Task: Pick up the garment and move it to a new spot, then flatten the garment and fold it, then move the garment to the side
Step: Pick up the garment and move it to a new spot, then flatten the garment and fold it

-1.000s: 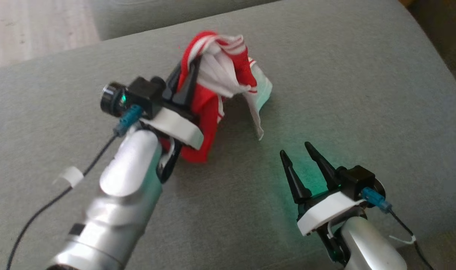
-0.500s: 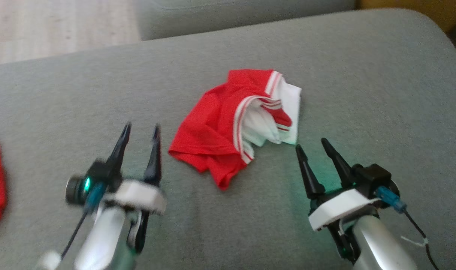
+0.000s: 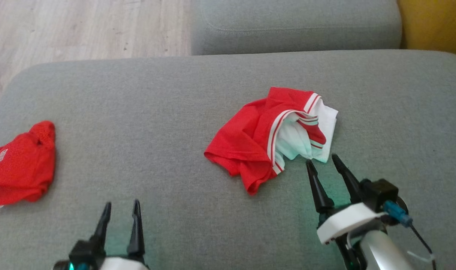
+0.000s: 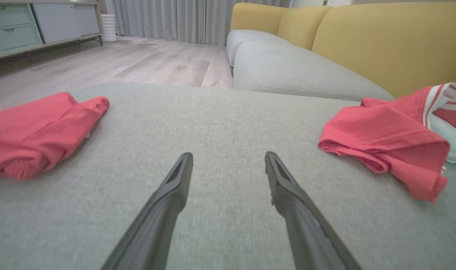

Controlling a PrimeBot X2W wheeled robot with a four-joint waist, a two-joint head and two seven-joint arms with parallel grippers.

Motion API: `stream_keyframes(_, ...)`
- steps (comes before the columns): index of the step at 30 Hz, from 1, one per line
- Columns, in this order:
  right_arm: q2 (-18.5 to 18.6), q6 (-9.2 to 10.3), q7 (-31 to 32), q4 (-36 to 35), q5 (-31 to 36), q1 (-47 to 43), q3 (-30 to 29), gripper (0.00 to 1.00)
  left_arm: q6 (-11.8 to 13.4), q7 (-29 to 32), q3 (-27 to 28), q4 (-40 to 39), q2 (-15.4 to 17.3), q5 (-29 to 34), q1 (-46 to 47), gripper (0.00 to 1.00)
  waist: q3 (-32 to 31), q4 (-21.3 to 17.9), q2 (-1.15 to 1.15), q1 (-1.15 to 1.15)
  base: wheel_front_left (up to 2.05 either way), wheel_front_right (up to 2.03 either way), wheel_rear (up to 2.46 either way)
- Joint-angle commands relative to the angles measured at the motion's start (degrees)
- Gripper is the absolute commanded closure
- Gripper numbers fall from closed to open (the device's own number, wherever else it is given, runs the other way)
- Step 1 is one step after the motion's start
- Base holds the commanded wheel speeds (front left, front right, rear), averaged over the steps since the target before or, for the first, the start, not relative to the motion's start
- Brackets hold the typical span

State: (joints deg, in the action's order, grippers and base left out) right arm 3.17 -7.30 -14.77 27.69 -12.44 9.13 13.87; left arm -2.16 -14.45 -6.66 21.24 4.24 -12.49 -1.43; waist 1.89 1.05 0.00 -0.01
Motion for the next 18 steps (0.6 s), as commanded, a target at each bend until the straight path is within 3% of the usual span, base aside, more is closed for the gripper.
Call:
stream_keyframes(1,-0.29,-0.19,-0.23,-1.29,0.65,0.76,0.49,0.00,-0.37,-0.54,2.55,-2.40,-0.39,0.79,0.89,0.00,-0.10,0.41,0.00,0.01,0.00,0.00,0.00)
stream_keyframes(7,-0.29,-0.19,-0.23,-0.71,1.12,0.91,-1.10,0.00,-1.25,-0.54,2.88,-2.89,-1.11,1.65,0.24,0.00,0.37,1.03,0.00,0.01,0.00,0.00,0.00)
stream_keyframes(18,-0.27,-0.19,-0.23,6.74,7.30,13.59,-13.95,0.00,-2.31,-0.54,-1.50,-3.00,-1.34,1.09,4.41,0.00,6.59,4.97,0.00,0.01,0.00,0.00,0.00)
